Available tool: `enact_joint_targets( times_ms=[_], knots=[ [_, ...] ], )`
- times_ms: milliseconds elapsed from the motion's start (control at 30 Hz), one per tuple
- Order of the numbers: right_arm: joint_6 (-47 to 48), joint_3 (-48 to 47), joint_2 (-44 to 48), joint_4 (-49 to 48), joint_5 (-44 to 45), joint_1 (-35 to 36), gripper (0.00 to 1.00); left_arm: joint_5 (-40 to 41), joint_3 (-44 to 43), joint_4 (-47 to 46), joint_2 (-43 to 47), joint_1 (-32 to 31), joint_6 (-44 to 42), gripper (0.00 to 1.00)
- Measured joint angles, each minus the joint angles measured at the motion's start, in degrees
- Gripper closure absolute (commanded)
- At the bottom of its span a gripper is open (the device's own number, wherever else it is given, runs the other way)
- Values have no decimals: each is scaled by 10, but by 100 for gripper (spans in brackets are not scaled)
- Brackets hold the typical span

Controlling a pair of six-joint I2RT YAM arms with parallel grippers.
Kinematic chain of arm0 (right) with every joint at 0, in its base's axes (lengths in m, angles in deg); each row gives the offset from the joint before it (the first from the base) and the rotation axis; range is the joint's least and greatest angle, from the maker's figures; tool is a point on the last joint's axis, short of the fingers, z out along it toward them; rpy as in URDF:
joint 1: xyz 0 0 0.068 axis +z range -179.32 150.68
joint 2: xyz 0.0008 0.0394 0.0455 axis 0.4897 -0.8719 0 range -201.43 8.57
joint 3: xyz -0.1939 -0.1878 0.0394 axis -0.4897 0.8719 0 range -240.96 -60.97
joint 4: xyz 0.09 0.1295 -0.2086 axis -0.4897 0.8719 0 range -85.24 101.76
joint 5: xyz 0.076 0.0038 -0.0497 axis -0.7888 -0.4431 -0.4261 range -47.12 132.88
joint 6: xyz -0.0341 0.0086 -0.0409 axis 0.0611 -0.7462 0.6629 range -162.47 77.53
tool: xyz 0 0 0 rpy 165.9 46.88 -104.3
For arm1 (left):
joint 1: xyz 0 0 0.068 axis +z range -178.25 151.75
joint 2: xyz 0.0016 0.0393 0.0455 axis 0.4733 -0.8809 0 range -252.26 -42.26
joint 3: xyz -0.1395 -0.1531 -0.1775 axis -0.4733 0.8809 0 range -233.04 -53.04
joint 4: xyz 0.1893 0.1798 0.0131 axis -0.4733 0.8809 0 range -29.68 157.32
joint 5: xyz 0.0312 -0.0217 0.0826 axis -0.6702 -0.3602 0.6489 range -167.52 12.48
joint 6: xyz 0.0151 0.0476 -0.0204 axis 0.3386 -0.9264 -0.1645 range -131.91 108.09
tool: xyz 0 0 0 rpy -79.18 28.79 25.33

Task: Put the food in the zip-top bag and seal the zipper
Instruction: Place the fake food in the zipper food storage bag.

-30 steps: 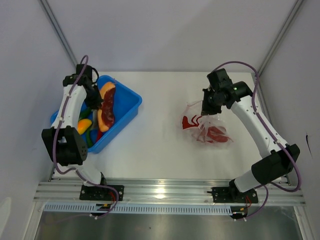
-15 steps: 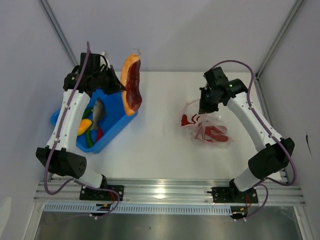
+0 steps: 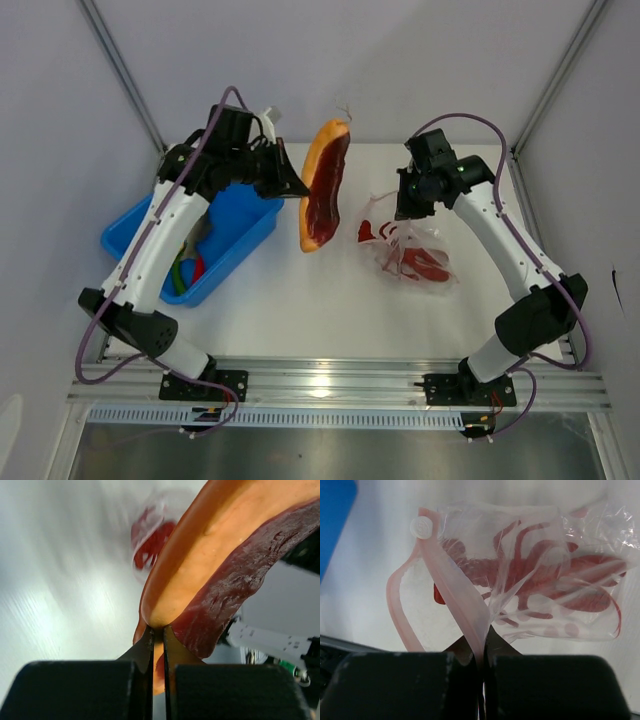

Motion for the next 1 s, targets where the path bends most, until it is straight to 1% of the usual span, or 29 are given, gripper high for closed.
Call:
enact_joint_targets(
  times_ms=[133,367,500,733,900,1000],
  knots=[
    [25,28,19,-30,46,8,100,2,-6,89,-36,-47,-15,99],
    [75,96,81,-83,138,36,100,10,23,172,-54,-106,-34,99],
    [109,124,109,-119,167,60,100,25,41,182,-55,-134,-37,99],
    [166,174,142,-168,220,161,100,44,95,190,-55,-167,-39,99],
    [176,194,161,-181,245,184,100,46,129,193,-56,-188,-39,99],
    [179,220,183,-193,256,199,100,30,137,191,-59,-196,-38,99]
  ],
)
